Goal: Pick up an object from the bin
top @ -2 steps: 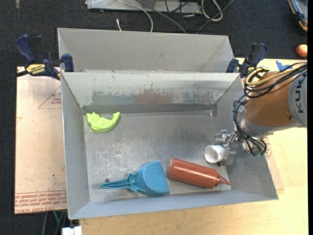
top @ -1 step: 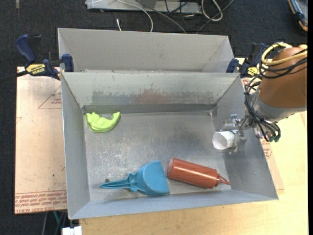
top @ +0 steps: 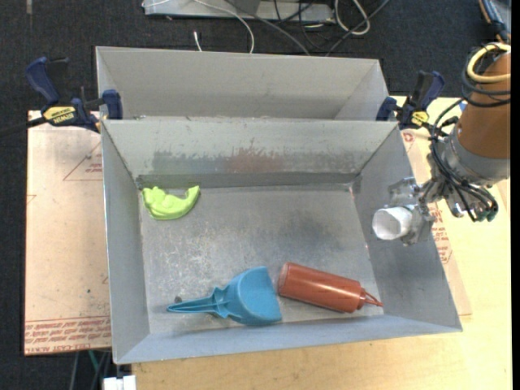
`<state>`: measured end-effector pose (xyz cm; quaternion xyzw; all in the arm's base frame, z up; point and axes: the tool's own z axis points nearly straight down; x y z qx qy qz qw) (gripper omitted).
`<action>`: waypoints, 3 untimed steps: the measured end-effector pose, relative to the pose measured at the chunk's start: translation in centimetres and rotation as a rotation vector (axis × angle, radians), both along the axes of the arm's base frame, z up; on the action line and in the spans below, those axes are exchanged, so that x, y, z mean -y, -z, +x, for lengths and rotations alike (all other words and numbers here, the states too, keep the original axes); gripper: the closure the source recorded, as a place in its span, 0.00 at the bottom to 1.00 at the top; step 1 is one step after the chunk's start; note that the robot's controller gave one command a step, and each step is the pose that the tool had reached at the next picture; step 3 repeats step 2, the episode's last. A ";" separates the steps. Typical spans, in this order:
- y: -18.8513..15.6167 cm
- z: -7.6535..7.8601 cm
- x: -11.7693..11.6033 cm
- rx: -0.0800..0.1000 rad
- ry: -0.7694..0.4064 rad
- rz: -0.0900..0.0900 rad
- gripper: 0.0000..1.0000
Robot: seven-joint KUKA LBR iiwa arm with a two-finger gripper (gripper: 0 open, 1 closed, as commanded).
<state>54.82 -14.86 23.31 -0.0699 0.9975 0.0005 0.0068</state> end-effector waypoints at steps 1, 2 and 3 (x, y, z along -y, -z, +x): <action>-2.7 0.7 -0.5 -0.010 0.013 0.004 1.00; -3.5 0.9 -0.8 0.016 0.007 -0.002 1.00; -3.5 0.9 -0.8 0.016 0.007 -0.002 1.00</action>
Offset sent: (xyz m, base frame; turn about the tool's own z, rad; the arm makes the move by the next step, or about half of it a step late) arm -0.0109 0.0180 -0.0979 -0.0243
